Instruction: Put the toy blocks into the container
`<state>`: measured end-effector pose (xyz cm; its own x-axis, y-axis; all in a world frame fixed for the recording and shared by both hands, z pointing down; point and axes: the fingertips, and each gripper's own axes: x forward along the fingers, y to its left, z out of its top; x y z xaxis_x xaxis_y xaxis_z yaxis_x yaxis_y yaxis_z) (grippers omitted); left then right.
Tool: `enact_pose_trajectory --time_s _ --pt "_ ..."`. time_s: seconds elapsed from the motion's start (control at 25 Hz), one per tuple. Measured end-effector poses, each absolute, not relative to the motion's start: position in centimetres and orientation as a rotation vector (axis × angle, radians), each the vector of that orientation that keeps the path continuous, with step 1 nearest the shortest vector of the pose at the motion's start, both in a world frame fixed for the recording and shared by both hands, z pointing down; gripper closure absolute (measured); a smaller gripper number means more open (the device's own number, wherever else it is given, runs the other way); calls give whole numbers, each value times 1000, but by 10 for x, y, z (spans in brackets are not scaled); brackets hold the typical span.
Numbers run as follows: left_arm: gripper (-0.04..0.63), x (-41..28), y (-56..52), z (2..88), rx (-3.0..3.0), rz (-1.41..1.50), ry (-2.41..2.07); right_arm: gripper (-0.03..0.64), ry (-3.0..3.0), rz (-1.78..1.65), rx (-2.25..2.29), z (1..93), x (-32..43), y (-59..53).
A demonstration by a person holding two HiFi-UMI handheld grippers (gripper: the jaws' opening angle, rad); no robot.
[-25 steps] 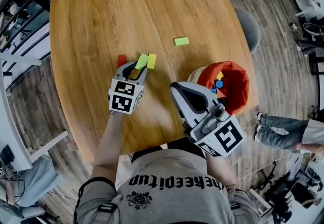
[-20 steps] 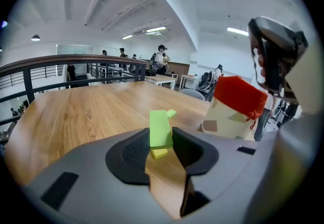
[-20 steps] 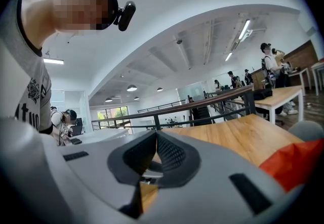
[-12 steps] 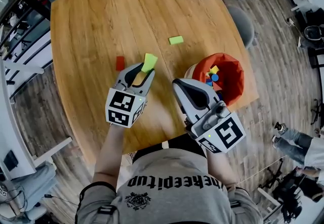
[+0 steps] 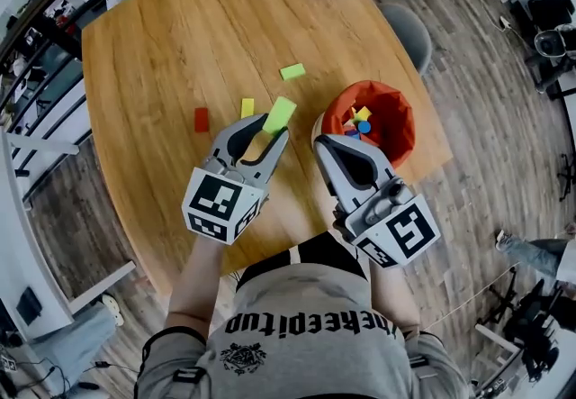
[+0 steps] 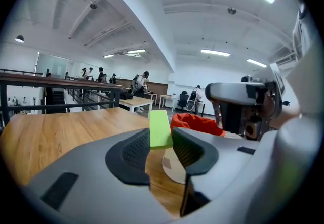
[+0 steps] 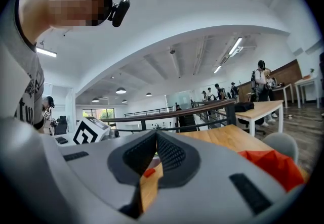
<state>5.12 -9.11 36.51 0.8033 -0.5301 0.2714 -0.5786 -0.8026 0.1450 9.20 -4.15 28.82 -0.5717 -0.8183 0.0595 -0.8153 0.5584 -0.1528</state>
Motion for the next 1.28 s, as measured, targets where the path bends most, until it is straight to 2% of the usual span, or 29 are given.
enact_pose_trajectory --time_s 0.68,1.28 --pt "448 137 -53 331 2920 235 -523 604 2571 -201 -1719 282 160 -4" --pt "442 177 -37 350 2999 379 -433 604 2492 -182 -1805 278 187 15"
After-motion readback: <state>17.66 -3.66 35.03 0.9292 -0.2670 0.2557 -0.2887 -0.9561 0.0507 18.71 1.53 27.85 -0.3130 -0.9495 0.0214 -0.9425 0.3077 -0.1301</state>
